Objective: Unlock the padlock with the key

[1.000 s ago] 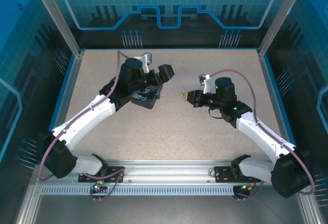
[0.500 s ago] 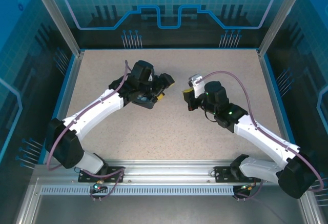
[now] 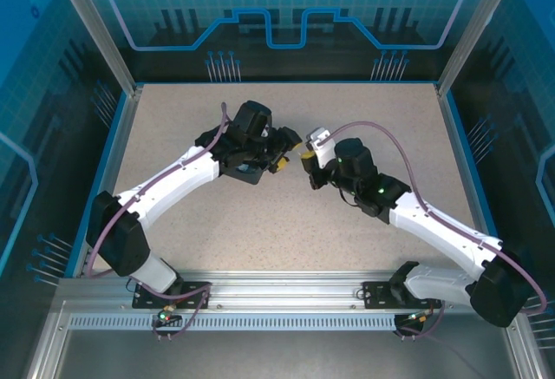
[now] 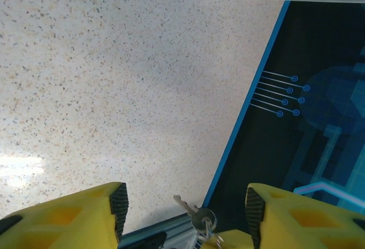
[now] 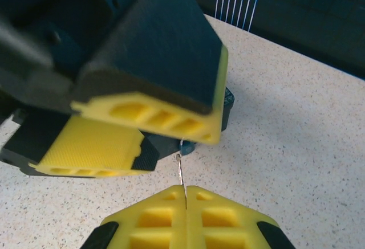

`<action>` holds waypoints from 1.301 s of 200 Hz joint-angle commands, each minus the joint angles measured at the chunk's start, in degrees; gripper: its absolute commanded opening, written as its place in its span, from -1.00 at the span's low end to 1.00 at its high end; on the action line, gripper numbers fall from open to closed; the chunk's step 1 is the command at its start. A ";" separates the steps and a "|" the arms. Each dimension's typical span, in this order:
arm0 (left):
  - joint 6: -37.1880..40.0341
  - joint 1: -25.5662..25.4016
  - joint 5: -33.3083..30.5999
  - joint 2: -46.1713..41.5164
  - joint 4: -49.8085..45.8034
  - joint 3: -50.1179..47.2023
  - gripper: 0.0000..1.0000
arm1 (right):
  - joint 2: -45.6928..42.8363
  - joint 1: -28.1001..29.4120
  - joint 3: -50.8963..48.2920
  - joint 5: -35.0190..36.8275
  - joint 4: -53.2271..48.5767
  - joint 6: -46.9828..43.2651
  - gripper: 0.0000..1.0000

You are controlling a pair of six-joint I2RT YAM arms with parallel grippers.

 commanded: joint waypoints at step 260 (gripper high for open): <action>15.68 -1.47 -9.04 -4.50 13.05 -8.04 -1.00 | -10.05 -4.99 -1.77 -5.67 -6.85 16.32 0.01</action>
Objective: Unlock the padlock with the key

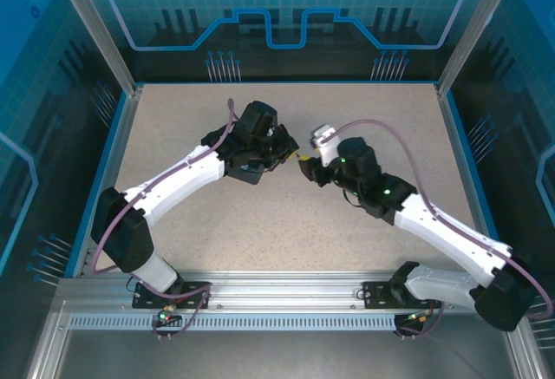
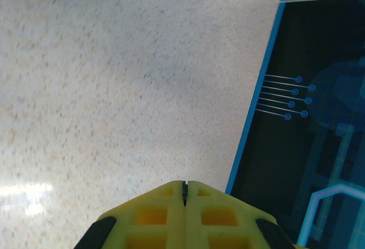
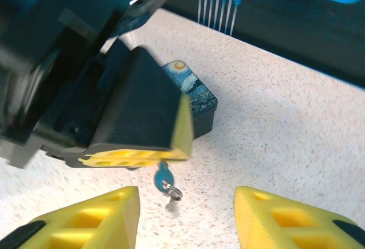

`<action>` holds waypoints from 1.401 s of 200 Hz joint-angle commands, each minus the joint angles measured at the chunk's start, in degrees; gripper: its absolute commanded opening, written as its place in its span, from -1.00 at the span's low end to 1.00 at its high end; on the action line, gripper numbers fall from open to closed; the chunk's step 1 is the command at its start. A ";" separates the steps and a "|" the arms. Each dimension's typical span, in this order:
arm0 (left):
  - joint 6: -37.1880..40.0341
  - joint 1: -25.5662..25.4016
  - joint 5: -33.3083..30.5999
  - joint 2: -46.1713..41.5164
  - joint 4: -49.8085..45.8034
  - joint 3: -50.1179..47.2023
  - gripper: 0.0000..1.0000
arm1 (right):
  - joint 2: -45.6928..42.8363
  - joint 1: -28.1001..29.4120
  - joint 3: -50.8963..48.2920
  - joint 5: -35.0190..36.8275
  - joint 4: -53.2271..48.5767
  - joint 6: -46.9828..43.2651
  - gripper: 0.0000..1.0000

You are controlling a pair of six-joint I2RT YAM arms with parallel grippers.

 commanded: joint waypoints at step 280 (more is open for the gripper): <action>10.28 -2.05 -11.23 -7.20 74.86 -30.94 -1.00 | 17.62 -16.23 -6.24 -39.16 55.63 67.71 -0.02</action>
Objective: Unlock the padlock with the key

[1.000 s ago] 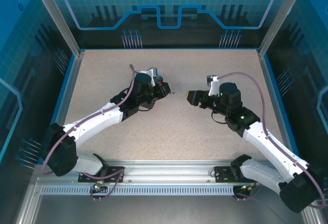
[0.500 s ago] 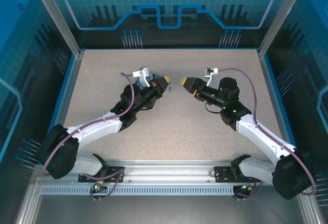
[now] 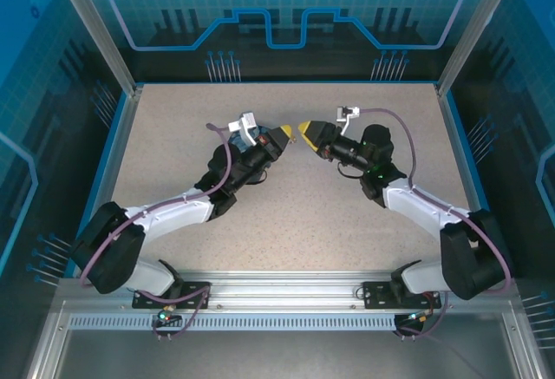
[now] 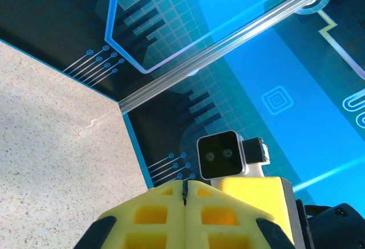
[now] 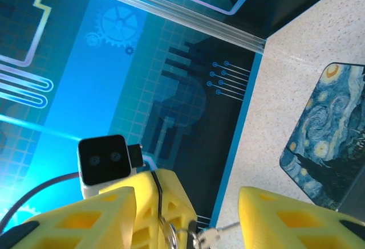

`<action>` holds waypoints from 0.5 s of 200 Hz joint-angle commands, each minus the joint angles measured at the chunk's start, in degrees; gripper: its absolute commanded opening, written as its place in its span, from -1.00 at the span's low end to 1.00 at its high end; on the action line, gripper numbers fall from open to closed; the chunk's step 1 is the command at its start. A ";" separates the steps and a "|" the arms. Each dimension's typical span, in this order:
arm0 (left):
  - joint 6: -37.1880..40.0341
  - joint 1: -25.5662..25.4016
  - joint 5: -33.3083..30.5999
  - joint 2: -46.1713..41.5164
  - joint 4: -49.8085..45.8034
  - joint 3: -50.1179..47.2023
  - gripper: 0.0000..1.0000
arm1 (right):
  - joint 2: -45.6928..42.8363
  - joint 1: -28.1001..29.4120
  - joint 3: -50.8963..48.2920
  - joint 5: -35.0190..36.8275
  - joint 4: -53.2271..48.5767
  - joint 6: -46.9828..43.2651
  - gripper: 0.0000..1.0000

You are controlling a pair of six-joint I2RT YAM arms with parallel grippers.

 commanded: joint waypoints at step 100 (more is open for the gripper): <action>-1.42 -1.09 -2.91 2.76 8.37 1.80 -1.00 | -0.18 0.68 -0.78 -2.73 6.21 1.71 -0.25</action>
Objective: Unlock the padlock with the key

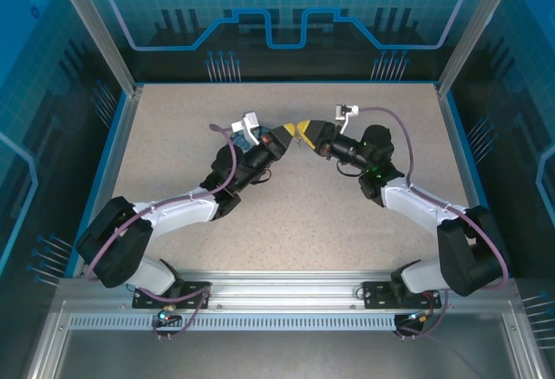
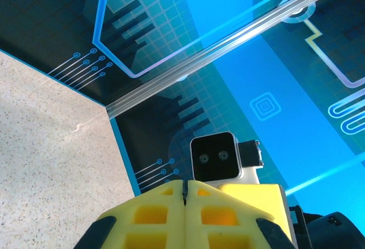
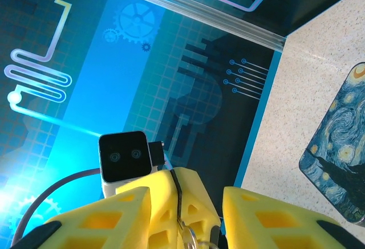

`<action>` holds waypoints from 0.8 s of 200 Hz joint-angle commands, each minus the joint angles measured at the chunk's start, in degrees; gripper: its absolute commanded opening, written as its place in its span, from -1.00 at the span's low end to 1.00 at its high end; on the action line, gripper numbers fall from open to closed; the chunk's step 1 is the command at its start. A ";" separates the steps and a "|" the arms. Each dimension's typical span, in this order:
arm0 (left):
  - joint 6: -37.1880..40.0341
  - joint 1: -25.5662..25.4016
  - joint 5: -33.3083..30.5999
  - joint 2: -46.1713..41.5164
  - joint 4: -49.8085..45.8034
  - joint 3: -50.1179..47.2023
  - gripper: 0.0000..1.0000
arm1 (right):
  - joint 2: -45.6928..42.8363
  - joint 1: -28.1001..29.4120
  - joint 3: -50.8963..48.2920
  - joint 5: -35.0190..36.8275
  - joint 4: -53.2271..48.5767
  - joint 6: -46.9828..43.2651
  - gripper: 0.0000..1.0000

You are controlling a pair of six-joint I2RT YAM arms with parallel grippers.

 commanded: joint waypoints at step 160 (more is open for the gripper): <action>-1.66 -0.02 5.69 1.69 2.99 3.27 -1.00 | -1.03 -1.27 0.81 -9.64 -0.16 -1.82 -0.51</action>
